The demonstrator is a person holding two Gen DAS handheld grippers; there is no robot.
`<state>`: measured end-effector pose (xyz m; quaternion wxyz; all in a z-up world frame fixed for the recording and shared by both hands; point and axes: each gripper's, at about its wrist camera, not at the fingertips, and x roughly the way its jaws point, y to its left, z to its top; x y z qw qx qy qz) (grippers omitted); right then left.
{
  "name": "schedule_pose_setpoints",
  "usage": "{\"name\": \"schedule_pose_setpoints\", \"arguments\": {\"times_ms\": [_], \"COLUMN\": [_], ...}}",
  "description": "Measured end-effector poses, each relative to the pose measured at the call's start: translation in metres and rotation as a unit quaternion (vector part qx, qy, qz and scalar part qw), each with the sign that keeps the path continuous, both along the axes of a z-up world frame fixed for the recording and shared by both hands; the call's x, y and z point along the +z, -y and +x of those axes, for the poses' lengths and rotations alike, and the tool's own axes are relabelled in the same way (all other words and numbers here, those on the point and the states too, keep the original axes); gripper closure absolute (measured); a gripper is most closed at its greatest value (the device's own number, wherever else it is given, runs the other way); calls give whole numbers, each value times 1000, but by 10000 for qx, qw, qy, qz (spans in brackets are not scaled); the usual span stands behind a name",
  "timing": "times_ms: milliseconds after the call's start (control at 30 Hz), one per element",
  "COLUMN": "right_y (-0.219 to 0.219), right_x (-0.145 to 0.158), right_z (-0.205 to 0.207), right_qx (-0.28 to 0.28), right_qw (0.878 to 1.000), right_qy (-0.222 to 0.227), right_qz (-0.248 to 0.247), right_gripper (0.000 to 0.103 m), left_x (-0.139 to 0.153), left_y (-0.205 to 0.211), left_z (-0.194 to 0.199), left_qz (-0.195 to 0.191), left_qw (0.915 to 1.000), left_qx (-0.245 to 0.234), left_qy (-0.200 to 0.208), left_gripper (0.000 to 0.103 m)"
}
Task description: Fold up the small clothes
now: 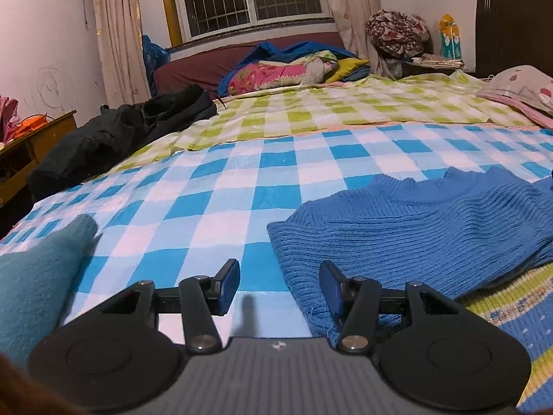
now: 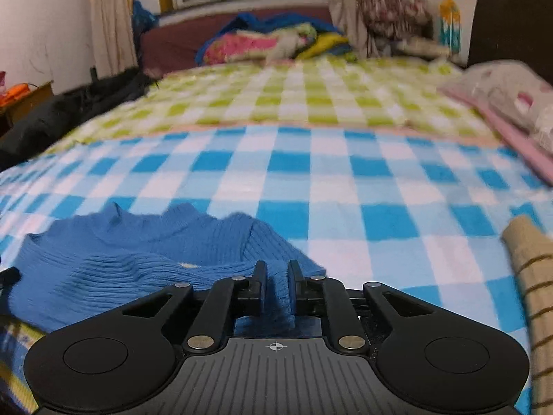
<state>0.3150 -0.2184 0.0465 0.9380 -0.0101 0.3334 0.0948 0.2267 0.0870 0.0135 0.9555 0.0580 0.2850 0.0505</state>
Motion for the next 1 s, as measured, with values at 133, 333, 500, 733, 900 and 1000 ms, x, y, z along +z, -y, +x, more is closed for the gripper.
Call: {"name": "schedule_pose_setpoints", "arguments": {"times_ms": [133, 333, 500, 733, 900, 1000], "right_y": [-12, -7, -3, -8, 0, 7], "right_x": [0, -11, -1, -13, 6, 8], "right_z": [-15, -13, -42, -59, -96, -128], "right_qx": [357, -5, 110, 77, 254, 369], "right_qw": [9991, 9992, 9998, 9987, 9990, 9980], "right_qy": [26, -315, -149, -497, -373, -469], "right_qz": [-223, -252, -92, -129, 61, 184], "right_gripper": [85, 80, 80, 76, 77, 76], "left_x": [-4, 2, 6, 10, 14, 10], "left_y": [1, 0, -2, -4, -6, -2], "left_z": [1, -10, -31, -56, -92, -117], "left_qz": [24, -25, -102, -294, -566, -637], "left_qw": [9997, 9997, 9997, 9989, 9973, 9962], "left_qx": [59, 84, 79, 93, 5, -94], "left_qy": [-225, -233, -218, -362, -463, -584], "left_gripper": [46, 46, 46, 46, 46, 46]}}
